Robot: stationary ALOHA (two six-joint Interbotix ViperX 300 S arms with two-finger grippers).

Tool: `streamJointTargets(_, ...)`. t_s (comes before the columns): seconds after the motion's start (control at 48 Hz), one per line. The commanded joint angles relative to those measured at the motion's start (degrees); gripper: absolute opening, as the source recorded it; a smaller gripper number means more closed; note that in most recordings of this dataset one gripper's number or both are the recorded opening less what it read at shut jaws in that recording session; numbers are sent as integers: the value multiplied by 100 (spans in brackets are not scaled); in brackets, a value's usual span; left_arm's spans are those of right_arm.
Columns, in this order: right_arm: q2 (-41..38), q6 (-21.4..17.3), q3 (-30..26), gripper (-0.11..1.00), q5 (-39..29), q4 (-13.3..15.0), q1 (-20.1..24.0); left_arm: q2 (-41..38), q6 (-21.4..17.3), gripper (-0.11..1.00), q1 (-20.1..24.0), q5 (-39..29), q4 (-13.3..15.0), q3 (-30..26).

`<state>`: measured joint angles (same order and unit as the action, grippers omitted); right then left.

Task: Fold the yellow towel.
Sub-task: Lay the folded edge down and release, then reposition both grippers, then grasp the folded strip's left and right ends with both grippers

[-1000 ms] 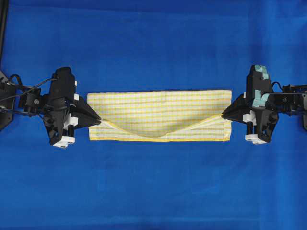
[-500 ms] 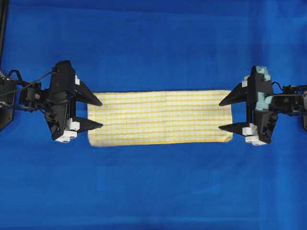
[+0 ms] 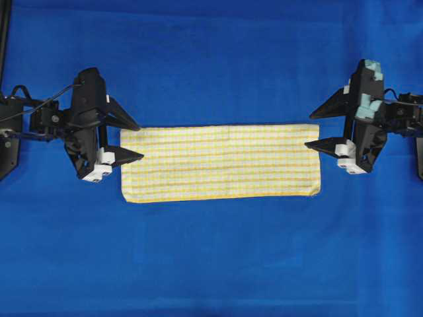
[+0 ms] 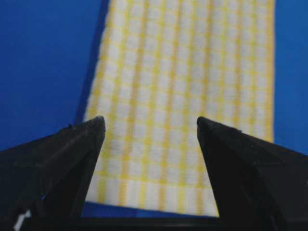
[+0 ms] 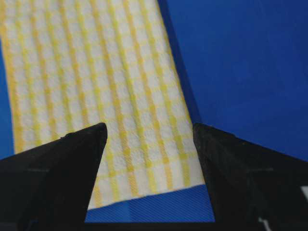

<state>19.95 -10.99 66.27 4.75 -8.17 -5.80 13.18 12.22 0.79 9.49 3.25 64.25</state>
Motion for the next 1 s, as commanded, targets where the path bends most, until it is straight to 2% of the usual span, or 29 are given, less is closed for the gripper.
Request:
streamJointTargets(0.0, -167, 9, -141, 72, 9, 18, -62, -105, -35, 70, 123, -26, -18, -141)
streamJointTargets(0.313, -879, 18, -281, 72, 193, 18, -264, -668, -387, 70, 545, -308, -18, -334)
streamJointTargets(0.604, -1134, 26, -299, 72, 255, 26, -264, -896, -422, 70, 624, -431, -18, -396)
streamJointTargets(0.729, -1178, 26, -299, 72, 264, 79, -264, -914, -431, 67, 650, -686, -18, -431)
streamJointTargets(0.813, -1195, 26, -299, 72, 255, 132, -264, -940, -431, 59, 650, -896, -18, -492)
streamJointTargets(0.98, -1266, 26, -316, 65, 264, 220, -264, -1011, -431, 19, 650, -1151, -26, -642)
